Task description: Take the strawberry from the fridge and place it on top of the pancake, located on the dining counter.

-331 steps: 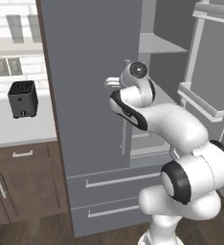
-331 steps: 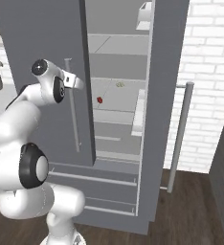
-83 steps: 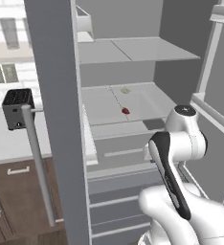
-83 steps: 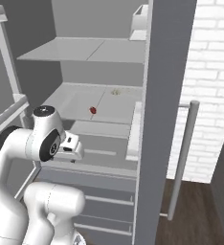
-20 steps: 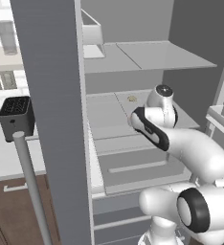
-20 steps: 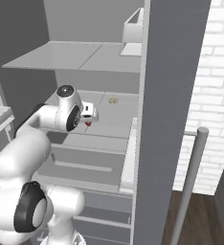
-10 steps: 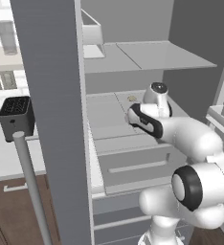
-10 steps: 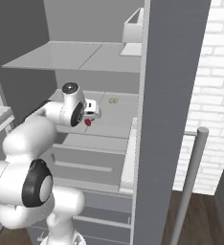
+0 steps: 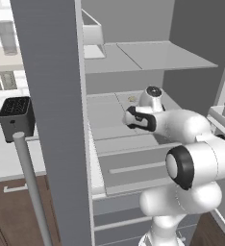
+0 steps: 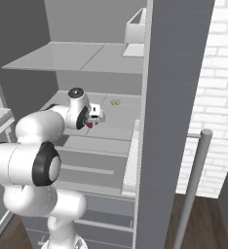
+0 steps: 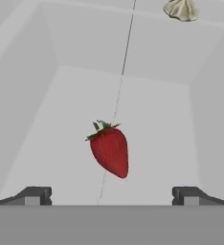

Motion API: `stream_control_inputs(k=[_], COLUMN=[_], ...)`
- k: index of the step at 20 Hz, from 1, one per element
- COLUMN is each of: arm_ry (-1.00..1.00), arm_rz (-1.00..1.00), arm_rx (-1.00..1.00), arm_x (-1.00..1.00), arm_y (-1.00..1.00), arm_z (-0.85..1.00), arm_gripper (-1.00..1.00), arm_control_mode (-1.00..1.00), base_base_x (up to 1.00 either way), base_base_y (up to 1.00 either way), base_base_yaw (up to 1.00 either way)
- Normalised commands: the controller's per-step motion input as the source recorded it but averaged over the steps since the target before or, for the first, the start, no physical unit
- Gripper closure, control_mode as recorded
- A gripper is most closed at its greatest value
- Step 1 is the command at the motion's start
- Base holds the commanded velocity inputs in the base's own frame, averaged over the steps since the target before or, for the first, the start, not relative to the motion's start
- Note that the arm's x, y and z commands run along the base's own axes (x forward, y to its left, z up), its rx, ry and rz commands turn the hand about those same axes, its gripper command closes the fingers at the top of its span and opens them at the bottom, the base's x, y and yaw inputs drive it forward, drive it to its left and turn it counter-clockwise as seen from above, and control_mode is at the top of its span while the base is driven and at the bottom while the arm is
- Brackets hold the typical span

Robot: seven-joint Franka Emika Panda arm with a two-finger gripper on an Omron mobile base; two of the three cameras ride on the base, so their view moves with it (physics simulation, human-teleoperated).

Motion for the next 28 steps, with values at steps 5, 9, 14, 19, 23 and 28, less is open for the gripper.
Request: stream_control_inputs(k=[5,9,14,19,23,28], arm_ry=[0.05,0.04,0.05,0.05,0.00,0.00], arm_rz=[0.00,0.00,0.00,0.00,0.00,0.00], arm_rx=[0.00,0.00,0.00,0.00,0.00,0.00], arm_x=[0.40,0.34,0.15,0.00,0.01,0.00], arm_y=[0.11,0.01,0.00,0.00,0.00,0.00], arm_z=[-0.18,-0.05,-0.19,-0.31,-0.11,-0.12], arm_gripper=[-1.00,-1.00,-1.00,-1.00,-1.00,1.00], arm_control_mode=[-1.00,-1.00,-1.00,-1.00,-1.00,-1.00], base_base_x=[0.00,0.00,0.00,0.00,0.00,0.00], base_base_y=[0.00,0.00,0.00,0.00,0.00,0.00], base_base_yaw=[0.00,0.00,0.00,0.00,0.00,0.00])
